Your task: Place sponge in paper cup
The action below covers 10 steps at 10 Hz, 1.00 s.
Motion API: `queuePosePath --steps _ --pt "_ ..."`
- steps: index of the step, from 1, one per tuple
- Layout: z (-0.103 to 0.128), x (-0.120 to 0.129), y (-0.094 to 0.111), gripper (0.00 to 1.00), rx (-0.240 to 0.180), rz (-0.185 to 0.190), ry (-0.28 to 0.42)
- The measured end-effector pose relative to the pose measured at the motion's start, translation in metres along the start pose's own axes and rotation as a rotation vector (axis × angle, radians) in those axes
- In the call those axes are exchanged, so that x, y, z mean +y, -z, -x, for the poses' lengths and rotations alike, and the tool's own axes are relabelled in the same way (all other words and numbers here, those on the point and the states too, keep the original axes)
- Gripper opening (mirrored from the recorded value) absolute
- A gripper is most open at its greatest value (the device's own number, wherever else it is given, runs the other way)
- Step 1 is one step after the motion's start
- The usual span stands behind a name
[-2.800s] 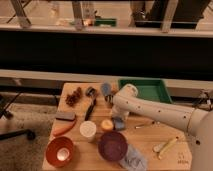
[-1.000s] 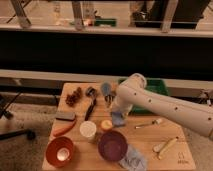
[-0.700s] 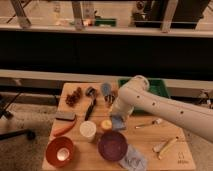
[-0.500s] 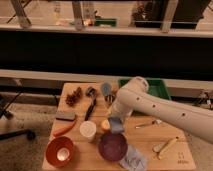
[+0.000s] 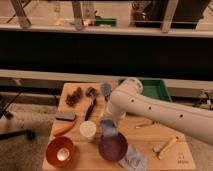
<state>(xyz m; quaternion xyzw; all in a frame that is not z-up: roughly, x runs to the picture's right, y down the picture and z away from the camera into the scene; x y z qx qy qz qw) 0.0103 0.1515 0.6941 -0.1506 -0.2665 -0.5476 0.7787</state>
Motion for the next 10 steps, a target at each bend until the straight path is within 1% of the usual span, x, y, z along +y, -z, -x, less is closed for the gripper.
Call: queuePosePath --steps 2,4,10 --pt "0.014 -0.013 0.0 0.0 -0.015 -0.01 0.013" --pt "0.023 -0.021 -0.003 0.0 -0.023 -0.012 0.024" --pt "0.033 -0.039 -0.01 0.0 -0.02 -0.004 0.056"
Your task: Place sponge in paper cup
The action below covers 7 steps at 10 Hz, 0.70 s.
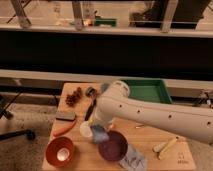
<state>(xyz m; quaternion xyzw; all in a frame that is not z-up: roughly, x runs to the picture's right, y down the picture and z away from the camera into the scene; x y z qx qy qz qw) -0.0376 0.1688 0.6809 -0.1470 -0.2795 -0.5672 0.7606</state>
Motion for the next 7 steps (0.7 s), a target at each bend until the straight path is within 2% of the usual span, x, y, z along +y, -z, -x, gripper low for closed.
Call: queuePosePath --steps 7 --pt "0.014 -0.024 -0.009 0.0 -0.001 0.004 0.034"
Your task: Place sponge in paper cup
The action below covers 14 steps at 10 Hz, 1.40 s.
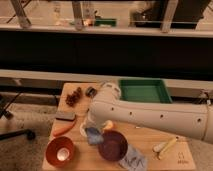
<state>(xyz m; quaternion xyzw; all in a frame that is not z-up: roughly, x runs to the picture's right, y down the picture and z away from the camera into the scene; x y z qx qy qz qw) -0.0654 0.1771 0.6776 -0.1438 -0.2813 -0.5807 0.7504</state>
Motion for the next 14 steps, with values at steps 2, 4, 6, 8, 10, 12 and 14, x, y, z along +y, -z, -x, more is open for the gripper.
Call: queuePosePath --steps 2,4,6,8,10,12,14 --pt "0.002 -0.015 -0.004 0.0 -0.005 -0.006 0.009" --pt "0.001 -0.023 -0.006 0.0 -0.004 -0.007 0.017" --pt "-0.001 -0.031 -0.01 0.0 -0.003 -0.011 0.025" --pt "-0.005 -0.038 -0.013 0.0 0.004 -0.013 0.036" --pt "-0.014 -0.041 -0.015 0.0 0.013 -0.016 0.032" --pt "-0.024 -0.042 -0.018 0.0 0.024 -0.015 0.028" --pt "-0.029 -0.04 -0.022 0.0 0.027 -0.011 0.026"
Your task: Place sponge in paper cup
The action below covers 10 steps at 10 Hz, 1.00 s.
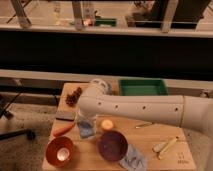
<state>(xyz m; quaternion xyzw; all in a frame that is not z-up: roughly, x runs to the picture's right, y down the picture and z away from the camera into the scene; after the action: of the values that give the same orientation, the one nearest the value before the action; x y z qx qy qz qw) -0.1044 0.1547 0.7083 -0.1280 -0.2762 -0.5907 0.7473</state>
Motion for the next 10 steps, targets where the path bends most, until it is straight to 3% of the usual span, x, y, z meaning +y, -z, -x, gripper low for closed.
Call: queuePosePath --steps 5,6,10 --pt "-0.009 0.016 -0.011 0.0 -0.002 0.022 -0.014" --pt "-0.01 0.019 -0.012 0.05 0.0 0.029 -0.016" --pt "-0.01 0.023 -0.014 0.43 -0.001 0.037 -0.019"
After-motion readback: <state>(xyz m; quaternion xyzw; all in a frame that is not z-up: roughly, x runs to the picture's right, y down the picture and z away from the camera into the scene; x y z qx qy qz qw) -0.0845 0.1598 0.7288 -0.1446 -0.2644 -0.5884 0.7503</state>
